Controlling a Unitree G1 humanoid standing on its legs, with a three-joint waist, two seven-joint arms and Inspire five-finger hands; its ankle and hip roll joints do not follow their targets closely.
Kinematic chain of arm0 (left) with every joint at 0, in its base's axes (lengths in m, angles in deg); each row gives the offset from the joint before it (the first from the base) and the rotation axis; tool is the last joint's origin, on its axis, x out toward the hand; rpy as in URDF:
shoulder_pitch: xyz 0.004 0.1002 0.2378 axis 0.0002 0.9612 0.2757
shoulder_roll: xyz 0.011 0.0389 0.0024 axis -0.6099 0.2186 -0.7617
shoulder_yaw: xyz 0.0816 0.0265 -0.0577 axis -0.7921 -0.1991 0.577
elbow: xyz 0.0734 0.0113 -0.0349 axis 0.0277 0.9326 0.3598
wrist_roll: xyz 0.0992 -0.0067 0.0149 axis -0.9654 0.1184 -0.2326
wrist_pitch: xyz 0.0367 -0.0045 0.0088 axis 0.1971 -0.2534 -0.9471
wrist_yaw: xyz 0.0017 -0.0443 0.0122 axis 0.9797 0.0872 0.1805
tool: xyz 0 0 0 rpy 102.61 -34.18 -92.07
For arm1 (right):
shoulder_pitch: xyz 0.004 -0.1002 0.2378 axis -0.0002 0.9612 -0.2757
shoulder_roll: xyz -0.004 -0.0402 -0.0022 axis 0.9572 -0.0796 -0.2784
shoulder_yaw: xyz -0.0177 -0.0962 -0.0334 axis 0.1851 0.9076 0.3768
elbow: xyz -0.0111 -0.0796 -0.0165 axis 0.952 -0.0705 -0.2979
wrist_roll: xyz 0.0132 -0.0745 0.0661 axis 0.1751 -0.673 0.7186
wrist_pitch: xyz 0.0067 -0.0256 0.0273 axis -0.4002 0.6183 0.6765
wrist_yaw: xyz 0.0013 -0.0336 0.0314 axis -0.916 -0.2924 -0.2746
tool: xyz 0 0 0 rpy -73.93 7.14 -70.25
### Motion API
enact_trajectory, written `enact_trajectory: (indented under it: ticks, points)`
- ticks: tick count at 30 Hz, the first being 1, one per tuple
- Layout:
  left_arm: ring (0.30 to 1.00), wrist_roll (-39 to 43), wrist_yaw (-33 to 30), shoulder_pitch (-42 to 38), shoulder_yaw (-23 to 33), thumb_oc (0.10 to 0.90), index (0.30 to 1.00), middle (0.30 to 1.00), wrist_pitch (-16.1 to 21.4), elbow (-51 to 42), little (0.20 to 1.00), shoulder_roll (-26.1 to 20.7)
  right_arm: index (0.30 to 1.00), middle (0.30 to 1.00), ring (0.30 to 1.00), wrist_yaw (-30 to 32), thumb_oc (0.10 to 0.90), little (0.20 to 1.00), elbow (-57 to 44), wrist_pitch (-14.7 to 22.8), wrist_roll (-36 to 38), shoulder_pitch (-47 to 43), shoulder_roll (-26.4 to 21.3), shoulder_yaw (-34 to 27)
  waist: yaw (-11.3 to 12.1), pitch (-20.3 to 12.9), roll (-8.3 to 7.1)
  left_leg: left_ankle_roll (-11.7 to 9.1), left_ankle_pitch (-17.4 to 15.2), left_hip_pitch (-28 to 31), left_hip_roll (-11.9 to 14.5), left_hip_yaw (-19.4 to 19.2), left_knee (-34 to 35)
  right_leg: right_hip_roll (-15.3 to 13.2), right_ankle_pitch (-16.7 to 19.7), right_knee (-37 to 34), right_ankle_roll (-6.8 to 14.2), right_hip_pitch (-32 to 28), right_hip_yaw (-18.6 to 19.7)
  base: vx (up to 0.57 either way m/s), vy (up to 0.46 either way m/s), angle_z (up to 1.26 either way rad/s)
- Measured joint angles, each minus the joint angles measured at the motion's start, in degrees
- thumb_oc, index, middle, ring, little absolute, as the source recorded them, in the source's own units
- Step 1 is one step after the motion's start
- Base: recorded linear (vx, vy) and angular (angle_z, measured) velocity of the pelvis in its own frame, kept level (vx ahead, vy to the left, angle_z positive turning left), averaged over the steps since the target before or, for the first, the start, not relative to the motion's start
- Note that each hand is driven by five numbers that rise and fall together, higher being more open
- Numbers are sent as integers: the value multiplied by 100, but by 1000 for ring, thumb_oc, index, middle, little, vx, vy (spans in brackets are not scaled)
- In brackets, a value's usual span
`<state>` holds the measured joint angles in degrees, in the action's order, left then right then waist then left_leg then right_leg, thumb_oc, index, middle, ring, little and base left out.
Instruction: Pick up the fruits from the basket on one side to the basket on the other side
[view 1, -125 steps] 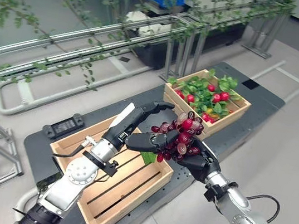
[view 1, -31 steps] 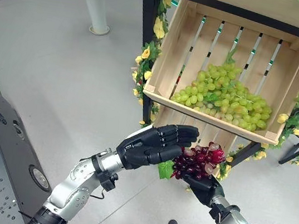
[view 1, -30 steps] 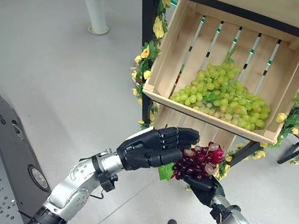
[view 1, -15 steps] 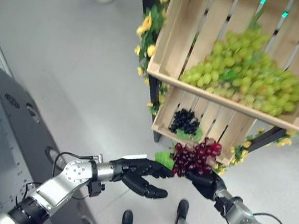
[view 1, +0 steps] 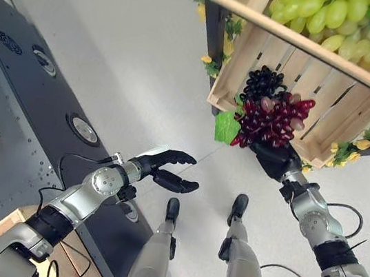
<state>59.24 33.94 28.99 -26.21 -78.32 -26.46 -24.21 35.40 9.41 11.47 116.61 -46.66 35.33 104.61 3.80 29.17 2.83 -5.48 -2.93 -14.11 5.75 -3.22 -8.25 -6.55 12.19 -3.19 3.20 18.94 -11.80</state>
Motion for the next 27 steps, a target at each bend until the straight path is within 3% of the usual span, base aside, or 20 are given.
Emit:
enact_trajectory:
  ticks: [11,18,23,27]
  points:
    - [900,12,22,-133,-161,800,900,900,55,0,900,74,300,300,300,-18,400,300,168,302,1388,-250,28,-647,49,129,-241,27,-39,-711,-100,164,-497,-99,125,131,-5,472,-16,-2,-38,6]
    - [900,23,92,-177,-276,800,900,900,54,1,900,57,300,300,300,-16,400,300,297,649,2113,-427,37,-943,38,135,-269,38,-55,-831,-109,249,-578,-107,135,130,-2,504,-72,21,-26,4]
    - [900,132,124,-345,-292,800,900,900,55,-1,900,-5,300,300,300,62,400,300,809,770,2286,-766,12,-1115,57,133,-281,39,-75,-1062,-123,334,-721,-120,151,140,-2,627,-136,23,-25,8]
    - [900,266,141,-455,-450,800,900,900,54,2,900,-209,300,300,300,463,400,300,1351,868,2092,-1075,-19,-1115,62,134,-286,55,-164,-1245,-124,353,-935,-121,183,143,1,703,-150,0,0,0]
